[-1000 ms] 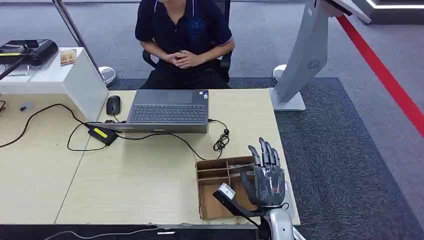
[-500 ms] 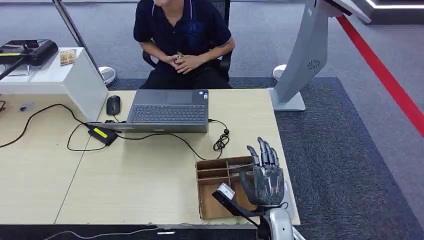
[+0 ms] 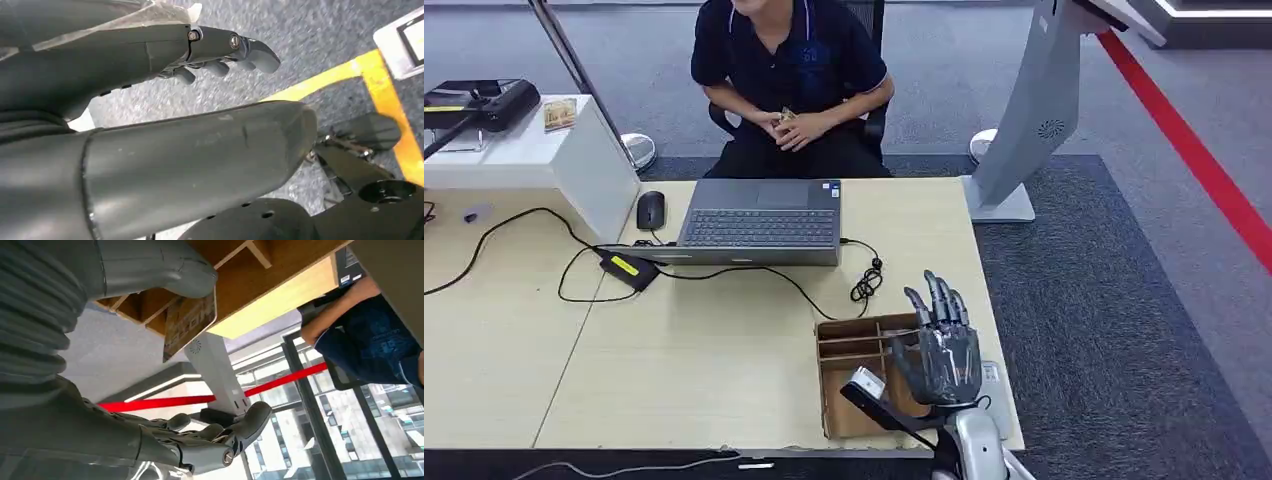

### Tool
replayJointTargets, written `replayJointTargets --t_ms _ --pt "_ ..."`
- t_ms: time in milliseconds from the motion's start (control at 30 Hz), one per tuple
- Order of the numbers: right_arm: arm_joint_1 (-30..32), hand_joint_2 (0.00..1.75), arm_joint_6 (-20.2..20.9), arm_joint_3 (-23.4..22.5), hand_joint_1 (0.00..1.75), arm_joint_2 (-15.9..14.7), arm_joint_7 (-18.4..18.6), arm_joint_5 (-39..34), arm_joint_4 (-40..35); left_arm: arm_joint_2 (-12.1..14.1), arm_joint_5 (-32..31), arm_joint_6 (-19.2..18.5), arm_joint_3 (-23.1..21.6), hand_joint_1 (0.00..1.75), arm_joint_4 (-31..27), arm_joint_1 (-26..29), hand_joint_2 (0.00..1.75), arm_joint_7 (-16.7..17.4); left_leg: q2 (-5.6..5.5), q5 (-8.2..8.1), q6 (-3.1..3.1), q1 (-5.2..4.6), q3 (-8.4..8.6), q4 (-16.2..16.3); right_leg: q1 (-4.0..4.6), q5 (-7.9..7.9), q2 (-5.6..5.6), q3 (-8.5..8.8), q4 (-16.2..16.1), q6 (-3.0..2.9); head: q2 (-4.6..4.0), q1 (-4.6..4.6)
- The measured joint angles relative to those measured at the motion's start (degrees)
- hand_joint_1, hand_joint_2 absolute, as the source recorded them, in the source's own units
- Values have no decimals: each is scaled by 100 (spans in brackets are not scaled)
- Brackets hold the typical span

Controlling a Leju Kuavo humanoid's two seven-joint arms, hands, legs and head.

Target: Pass the card to the sensor for recognition and then transmit it.

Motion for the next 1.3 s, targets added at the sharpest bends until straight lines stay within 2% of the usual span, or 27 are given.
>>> replayJointTargets --t_ms 133,267,633,1300 --pt "-52 175 0 2 47 48 -157 -85 81 122 297 -446 170 0 -7 3 0 203 0 0 0 1 0 0 1 0 0 0 0 0 0 0" --pt "-100 175 0 4 47 90 -221 -92 160 231 417 -620 321 0 -15 9 0 277 0 0 0 1 0 0 1 0 0 0 0 0 0 -2" --pt "-124 175 0 4 47 142 -227 -94 249 328 461 -647 546 0 -46 16 0 277 0 0 0 1 -1 0 1 0 0 -1 0 0 0 -2" --pt "-114 175 0 -7 49 96 -175 -85 251 380 529 -653 559 0 -87 28 0 341 0 0 0 1 -1 0 1 0 0 -2 -1 0 0 0"
